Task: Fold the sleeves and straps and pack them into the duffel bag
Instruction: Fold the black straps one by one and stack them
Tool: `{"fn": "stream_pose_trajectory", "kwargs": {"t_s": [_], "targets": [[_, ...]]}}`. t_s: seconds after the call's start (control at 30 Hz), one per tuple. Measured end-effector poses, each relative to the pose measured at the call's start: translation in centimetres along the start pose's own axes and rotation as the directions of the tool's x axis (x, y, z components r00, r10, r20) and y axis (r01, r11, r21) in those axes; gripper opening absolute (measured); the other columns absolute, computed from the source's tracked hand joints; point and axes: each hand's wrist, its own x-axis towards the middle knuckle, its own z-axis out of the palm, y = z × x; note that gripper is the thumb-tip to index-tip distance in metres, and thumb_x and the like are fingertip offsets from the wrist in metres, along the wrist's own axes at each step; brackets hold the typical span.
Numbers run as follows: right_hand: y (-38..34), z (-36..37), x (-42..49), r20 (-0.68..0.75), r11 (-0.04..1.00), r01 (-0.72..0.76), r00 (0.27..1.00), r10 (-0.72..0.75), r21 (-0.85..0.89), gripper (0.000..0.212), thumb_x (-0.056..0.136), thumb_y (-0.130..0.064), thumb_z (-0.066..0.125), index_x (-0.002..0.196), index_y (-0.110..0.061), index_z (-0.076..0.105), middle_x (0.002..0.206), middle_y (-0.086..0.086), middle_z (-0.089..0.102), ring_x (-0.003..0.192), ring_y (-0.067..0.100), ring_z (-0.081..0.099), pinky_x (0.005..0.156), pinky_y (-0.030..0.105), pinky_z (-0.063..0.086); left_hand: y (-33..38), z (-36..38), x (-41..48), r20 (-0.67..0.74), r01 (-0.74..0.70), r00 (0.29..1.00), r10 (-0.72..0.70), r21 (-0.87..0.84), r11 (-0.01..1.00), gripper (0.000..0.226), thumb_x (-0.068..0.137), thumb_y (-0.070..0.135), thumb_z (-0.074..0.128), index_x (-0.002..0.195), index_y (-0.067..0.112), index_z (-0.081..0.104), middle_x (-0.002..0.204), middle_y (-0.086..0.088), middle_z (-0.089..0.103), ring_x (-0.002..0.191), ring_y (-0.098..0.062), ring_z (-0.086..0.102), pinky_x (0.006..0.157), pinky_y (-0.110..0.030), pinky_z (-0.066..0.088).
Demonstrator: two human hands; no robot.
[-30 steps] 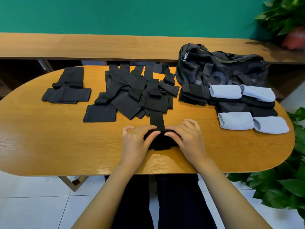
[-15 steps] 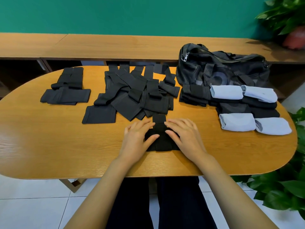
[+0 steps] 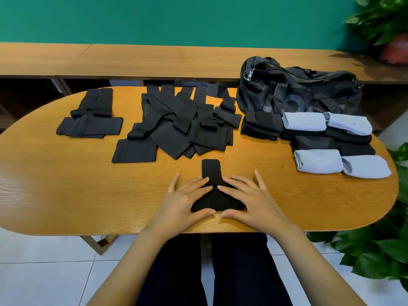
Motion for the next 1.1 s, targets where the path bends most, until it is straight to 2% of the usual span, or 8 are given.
{"fn": "stream_pose_trajectory", "kwargs": {"t_s": [0.2,0.33,0.57,0.7,0.8,0.9,1.0,1.1], "targets": [[-0.2,0.2,-0.3,-0.142,0.999,0.049,0.989,-0.051,-0.018,0.06,0.091,-0.07,0.038,0.129,-0.031,0.062,0.136,-0.012,0.058,0.131,0.007,0.047,0.119,0.058,0.012,1.0,-0.1,-0.6,-0.147,-0.016,0.989,0.013,-0.015,1.0,0.06,0.092,0.069,0.036,0.126,0.028,0.065,0.135,0.012,0.059,0.132,0.0,0.044,0.121,-0.047,0.007],[-0.3,-0.2,0.0,-0.245,0.998,0.046,0.969,-0.035,0.038,0.054,0.095,-0.064,0.038,0.115,-0.026,0.071,0.115,-0.013,0.07,0.113,0.003,0.059,0.119,0.053,0.017,1.5,-0.2,-0.5,-0.285,0.012,0.958,-0.022,-0.037,0.999,0.05,0.093,0.061,0.043,0.115,0.025,0.071,0.109,0.013,0.071,0.107,0.0,0.06,0.119,-0.041,0.015],[-0.4,-0.9,1.7,-0.326,0.974,-0.039,0.939,0.112,0.223,0.053,0.092,-0.065,0.041,0.094,-0.024,0.075,0.086,-0.013,0.07,0.083,0.0,0.061,0.117,0.043,0.024,2.0,-0.4,0.8,-0.492,0.063,0.863,-0.116,-0.123,0.99,0.041,0.092,0.057,0.049,0.103,0.025,0.073,0.091,0.016,0.069,0.087,0.002,0.057,0.106,-0.036,0.028],[-0.4,-1.2,3.1,-0.297,0.939,-0.16,0.92,0.254,0.305,0.064,0.087,-0.076,0.034,0.09,-0.025,0.072,0.08,-0.007,0.069,0.082,0.006,0.061,0.116,0.025,0.019,2.2,-1.1,2.7,-0.487,0.157,0.845,-0.221,-0.168,0.973,0.04,0.089,0.057,0.05,0.099,0.026,0.074,0.089,0.014,0.07,0.083,0.006,0.046,0.097,-0.033,0.029],[-0.6,-1.7,4.1,-0.195,0.895,-0.287,0.91,0.366,0.34,0.067,0.081,-0.075,0.035,0.094,-0.021,0.071,0.085,-0.001,0.07,0.094,0.011,0.051,0.11,0.016,0.015,1.9,-1.2,3.8,-0.421,0.238,0.856,-0.298,-0.191,0.952,0.036,0.09,0.055,0.052,0.102,0.028,0.073,0.092,0.013,0.071,0.087,-0.002,0.053,0.096,-0.03,0.028],[-0.8,-1.9,4.7,-0.187,0.873,-0.338,0.888,0.419,0.353,0.049,0.088,-0.064,0.043,0.111,-0.026,0.066,0.098,-0.008,0.065,0.098,0.008,0.053,0.11,0.037,0.033,1.5,-1.0,4.6,-0.405,0.29,0.849,-0.339,-0.179,0.94,0.032,0.092,0.046,0.057,0.112,0.025,0.07,0.103,0.011,0.069,0.098,-0.009,0.058,0.095,-0.03,0.03],[-0.6,-1.9,4.6,-0.146,0.877,-0.361,0.895,0.422,0.317,0.058,0.093,-0.06,0.037,0.142,-0.03,0.045,0.13,-0.011,0.055,0.125,0.009,0.042,0.109,0.037,0.032,0.8,-0.8,4.7,-0.378,0.309,0.859,-0.345,-0.155,0.938,0.043,0.091,0.048,0.056,0.126,0.024,0.063,0.128,0.009,0.059,0.12,-0.011,0.049,0.1,-0.033,0.031],[-0.6,-2.1,3.9,-0.12,0.877,-0.368,0.899,0.42,0.309,0.066,0.091,-0.062,0.028,0.147,-0.029,0.038,0.142,-0.01,0.048,0.134,0.008,0.033,0.112,0.036,0.028,0.0,-0.8,3.9,-0.274,0.271,0.907,-0.321,-0.206,0.94,0.049,0.089,0.05,0.058,0.133,0.027,0.057,0.141,0.01,0.051,0.132,-0.008,0.041,0.11,-0.042,0.031]]}}
